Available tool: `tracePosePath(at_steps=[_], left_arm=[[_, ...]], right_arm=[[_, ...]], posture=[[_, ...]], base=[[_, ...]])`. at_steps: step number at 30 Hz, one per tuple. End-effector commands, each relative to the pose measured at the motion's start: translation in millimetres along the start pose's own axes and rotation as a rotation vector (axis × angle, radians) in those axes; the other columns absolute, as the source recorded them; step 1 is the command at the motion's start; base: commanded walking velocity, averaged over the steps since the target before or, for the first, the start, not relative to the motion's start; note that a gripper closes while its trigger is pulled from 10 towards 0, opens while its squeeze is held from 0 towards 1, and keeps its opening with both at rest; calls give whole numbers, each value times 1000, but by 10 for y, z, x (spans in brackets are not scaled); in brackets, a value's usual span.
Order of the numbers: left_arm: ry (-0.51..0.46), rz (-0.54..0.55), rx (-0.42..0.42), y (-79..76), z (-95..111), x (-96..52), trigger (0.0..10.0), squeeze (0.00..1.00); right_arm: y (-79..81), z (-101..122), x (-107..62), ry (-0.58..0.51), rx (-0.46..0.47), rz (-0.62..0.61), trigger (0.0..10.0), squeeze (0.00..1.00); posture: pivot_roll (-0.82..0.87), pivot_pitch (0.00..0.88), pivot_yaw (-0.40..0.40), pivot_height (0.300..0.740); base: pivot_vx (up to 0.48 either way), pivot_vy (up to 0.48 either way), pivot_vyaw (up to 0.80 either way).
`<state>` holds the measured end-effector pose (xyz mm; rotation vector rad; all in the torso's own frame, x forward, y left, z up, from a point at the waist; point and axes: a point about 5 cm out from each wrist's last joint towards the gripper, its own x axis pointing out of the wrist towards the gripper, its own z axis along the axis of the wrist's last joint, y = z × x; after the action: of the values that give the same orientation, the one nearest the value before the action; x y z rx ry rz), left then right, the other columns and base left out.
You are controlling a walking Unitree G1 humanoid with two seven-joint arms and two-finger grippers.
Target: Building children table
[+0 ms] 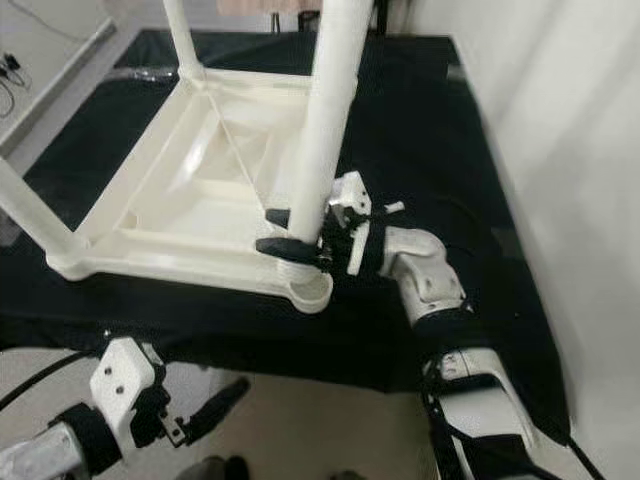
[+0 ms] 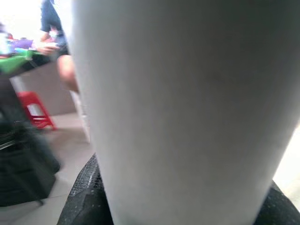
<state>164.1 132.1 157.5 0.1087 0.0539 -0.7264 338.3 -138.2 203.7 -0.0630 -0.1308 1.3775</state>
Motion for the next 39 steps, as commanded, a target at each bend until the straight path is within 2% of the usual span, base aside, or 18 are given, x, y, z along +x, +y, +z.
tracePosePath(at_steps=[1, 5, 11, 15, 22, 24, 28, 30, 33, 34, 35, 37, 39], left_arm=[[-10, -15, -2, -26, 27, -58, 10000, 0], [-7, -27, -16, -58, 22, -101, 10000, 0], [-3, -29, -27, -84, 21, -137, 10000, 0], [-1, -28, -38, -119, 32, -162, 10000, 0], [-1, -27, -42, -127, 42, -178, 10000, 0], [-1, -26, -42, -121, 52, -189, 10000, 0], [-1, -26, -43, -117, 55, -191, 10000, 0], [-1, -27, -45, -107, 62, -190, 10000, 0], [-1, -27, -45, -106, 64, -191, 10000, 0], [-1, -26, -45, -101, 66, -191, 10000, 0], [-1, -26, -45, -101, 66, -191, 10000, 0], [-2, -25, -45, -95, 70, -188, 10000, 0], [-3, -24, -45, -92, 72, -187, 10000, 0]], right_arm=[[54, 1, -11, -12, -3, 54, 10000, 0], [96, -59, -83, 19, -24, 62, 10000, 0], [119, -90, -106, 48, -50, 56, 10000, 0], [27, -66, -143, 77, -84, 3, 10000, 0], [13, -43, -154, 108, -107, 27, 10000, 0], [40, -35, -110, 148, -135, 91, 10000, 0], [53, -36, -91, 161, -143, 116, 10000, 0], [117, -9, 4, 208, -202, 237, 10000, 0], [135, 5, 37, 220, -224, 275, 10000, 0], [180, 42, 97, 228, -240, 353, 10000, 0], [180, 42, 97, 228, -240, 353, 10000, 0], [249, 107, 214, 253, -261, 480, 10000, 0], [267, 128, 256, 261, -266, 516, 10000, 0]], posture=[[67, 275, 12, 740], [65, 284, 29, 740], [65, 288, 35, 740], [73, 302, 37, 740], [75, 309, 37, 740], [73, 314, 38, 740], [73, 314, 38, 740], [77, 318, 38, 740], [77, 318, 38, 740], [77, 320, 38, 740], [77, 320, 38, 740], [74, 320, 34, 740], [74, 320, 34, 740]], base=[[0, 0, 0], [0, 0, 0], [0, 0, 0], [0, 0, 0], [0, 0, 0], [0, 0, 0], [0, 0, 0], [0, 0, 0], [0, 0, 0], [0, 0, 0], [0, 0, 0], [0, 0, 0], [0, 0, 0]])
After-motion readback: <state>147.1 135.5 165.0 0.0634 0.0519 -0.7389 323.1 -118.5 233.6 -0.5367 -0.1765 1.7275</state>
